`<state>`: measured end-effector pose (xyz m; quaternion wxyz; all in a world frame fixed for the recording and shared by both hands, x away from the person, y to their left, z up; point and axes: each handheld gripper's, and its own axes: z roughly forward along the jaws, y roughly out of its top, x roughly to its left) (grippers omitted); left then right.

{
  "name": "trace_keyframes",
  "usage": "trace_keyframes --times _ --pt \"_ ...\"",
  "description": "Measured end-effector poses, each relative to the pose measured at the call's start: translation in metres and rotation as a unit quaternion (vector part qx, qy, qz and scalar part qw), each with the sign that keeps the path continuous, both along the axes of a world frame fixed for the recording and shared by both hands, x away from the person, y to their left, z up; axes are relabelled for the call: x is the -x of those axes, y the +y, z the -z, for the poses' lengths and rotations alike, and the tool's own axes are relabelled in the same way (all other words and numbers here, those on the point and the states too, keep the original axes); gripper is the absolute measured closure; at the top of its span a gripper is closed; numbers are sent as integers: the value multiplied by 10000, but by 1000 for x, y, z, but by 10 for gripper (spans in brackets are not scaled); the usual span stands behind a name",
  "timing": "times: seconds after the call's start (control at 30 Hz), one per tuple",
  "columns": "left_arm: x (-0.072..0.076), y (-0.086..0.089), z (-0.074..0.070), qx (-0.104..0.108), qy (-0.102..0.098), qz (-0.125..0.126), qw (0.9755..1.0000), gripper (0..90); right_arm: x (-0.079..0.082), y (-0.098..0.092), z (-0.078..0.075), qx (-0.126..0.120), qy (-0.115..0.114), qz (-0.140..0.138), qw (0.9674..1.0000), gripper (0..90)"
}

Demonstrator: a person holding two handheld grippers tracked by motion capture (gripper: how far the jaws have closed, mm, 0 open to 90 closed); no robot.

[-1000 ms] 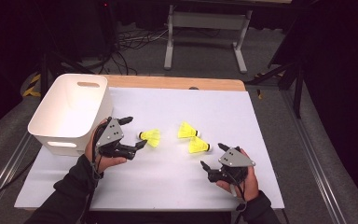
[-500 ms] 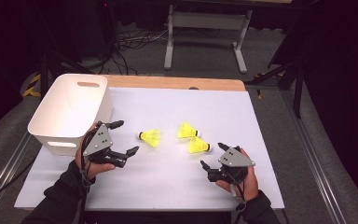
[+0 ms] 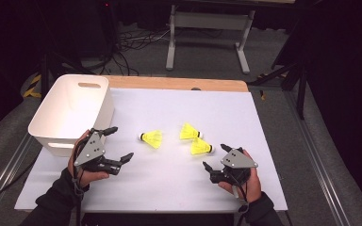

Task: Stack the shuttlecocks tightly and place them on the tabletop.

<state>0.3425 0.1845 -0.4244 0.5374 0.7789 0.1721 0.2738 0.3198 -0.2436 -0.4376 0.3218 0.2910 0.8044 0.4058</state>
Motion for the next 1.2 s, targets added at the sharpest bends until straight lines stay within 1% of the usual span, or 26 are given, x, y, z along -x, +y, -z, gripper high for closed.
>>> trace_keyframes --times 0.07,0.13,0.17,0.2,0.23,0.27,0.3,0.37,0.43,0.5,0.57,0.6,0.67,0.73,0.8,0.83,0.87,0.9,0.97,1.0,1.07,1.13,1.2 --pt "2 3 1 -2 -23 -9 10000 54 -1 0 0 -16 11 8 10000 156" --pt "4 7 3 51 3 -74 10000 60 -1 0 0 -26 25 34 10000 157" --pt "5 9 5 -30 19 -158 9999 65 -1 0 0 -32 27 42 10000 158" --pt "6 9 7 -59 14 -212 9998 65 -1 0 0 -44 9 66 10000 161" --pt "8 10 9 -76 -24 -230 9997 68 -1 0 0 -62 -16 95 9999 162" --pt "10 11 11 -100 -18 -204 9997 80 -1 0 -1 -100 -21 102 9999 160" --pt "11 12 12 -121 11 -226 9997 75 0 0 -2 -126 -56 48 9999 159" --pt "13 13 14 -144 42 -291 9995 67 2 1 -3 -96 -121 39 9999 158" --pt "18 13 15 -120 48 -294 9995 58 2 2 -3 -99 -110 40 9999 158" --pt "22 14 16 -139 20 -209 9997 66 2 1 -3 -114 -89 55 9999 159" --pt "26 15 17 -140 60 -128 9998 65 2 1 -3 -122 -99 88 9998 159" --pt "27 16 18 -106 112 -69 9999 65 2 0 -3 -129 -101 89 9998 160" --pt "28 19 21 -99 218 -55 9997 68 2 1 -3 -123 -109 87 9998 160" --pt "29 22 24 -147 257 -10 9996 70 2 1 -3 -117 -107 70 9998 160" --pt "29 25 28 -208 301 -29 9993 67 1 2 -3 -103 -110 49 9999 160" --pt "29 28 30 -204 355 -33 9992 66 1 2 -3 -109 -112 37 9999 160" --pt "29 30 31 -225 358 -20 9991 59 1 2 -3 -111 -114 39 9999 160" --pt "29 32 32 -189 416 -45 9989 54 1 3 -3 -110 -112 35 9999 161" --pt "31 35 34 -221 416 -132 9988 53 0 3 -3 -185 -63 1 9998 180" --pt "32 38 35 -260 405 -172 9987 52 0 3 -3 -191 -64 -17 9998 184" --pt "32 43 37 -259 434 -214 9985 54 0 4 -4 -165 -102 -38 9998 186" --pt "32 48 39 -240 479 -275 9982 53 -2 4 -4 -176 -73 -47 9998 190" --pt "32 54 41 -170 567 -335 9977 53 -3 4 -5 -231 -25 -51 9997 189"
